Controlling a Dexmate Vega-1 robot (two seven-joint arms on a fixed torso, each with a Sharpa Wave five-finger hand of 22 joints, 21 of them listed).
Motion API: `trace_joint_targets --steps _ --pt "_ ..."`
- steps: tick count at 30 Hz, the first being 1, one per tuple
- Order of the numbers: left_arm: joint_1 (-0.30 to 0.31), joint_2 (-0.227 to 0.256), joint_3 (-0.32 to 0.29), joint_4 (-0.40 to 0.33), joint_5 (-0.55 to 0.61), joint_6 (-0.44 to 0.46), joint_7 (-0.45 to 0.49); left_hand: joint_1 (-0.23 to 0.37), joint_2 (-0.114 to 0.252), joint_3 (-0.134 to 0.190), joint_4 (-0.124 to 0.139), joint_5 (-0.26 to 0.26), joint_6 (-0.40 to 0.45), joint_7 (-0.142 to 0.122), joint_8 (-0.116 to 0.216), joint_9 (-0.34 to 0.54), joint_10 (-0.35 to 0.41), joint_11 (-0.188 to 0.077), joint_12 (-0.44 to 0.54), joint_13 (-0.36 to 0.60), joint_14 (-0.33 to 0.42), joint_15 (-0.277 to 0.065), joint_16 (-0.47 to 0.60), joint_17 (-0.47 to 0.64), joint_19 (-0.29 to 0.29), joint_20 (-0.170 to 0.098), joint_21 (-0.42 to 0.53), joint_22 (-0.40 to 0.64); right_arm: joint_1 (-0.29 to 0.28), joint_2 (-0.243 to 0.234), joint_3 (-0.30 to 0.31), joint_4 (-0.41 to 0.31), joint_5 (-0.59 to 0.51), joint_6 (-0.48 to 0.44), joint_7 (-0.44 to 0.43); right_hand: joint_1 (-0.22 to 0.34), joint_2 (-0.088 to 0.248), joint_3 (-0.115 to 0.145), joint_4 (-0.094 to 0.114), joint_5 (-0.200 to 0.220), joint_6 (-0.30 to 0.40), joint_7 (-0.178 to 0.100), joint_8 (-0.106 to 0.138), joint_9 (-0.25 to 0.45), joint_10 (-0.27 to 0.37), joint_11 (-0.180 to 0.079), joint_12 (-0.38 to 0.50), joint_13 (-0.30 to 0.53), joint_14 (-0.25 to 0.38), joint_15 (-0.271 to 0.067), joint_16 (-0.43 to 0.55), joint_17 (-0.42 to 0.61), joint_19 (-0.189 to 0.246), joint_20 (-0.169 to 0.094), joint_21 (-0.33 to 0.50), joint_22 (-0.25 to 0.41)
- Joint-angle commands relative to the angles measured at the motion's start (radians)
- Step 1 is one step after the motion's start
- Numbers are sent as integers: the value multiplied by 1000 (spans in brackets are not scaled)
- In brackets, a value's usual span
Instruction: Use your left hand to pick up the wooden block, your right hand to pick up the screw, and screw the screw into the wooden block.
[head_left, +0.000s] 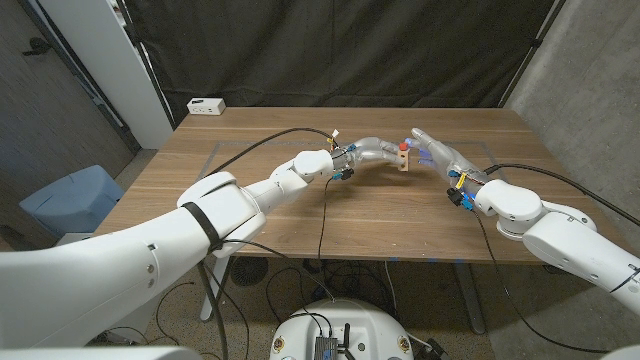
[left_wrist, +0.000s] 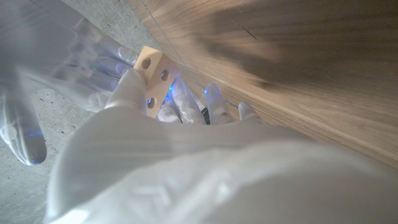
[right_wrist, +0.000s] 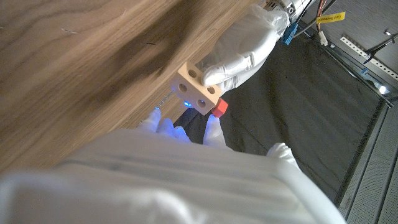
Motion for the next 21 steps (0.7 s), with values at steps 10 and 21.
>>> trace_joint_targets --steps 10,21 --pt "-1 1 3 0 -1 -10 -3 -4 1 6 -1 8 5 -2 7 4 -3 1 1 0 1 2 0 3 1 5 4 2 -22 -17 6 -30 6 -1 -12 -8 -4 -4 3 9 5 6 5 2 -91 -5 5 2 -142 4 4 1 -7 7 3 3" --pt "2 0 1 -1 -2 -13 -7 -3 1 7 -1 8 5 -2 7 4 -3 1 1 0 1 1 0 3 1 6 4 2 -48 -26 22 -52 8 -7 -26 -9 -4 -5 4 9 6 5 6 2 -90 -6 5 2 -142 4 4 1 -8 8 3 3"
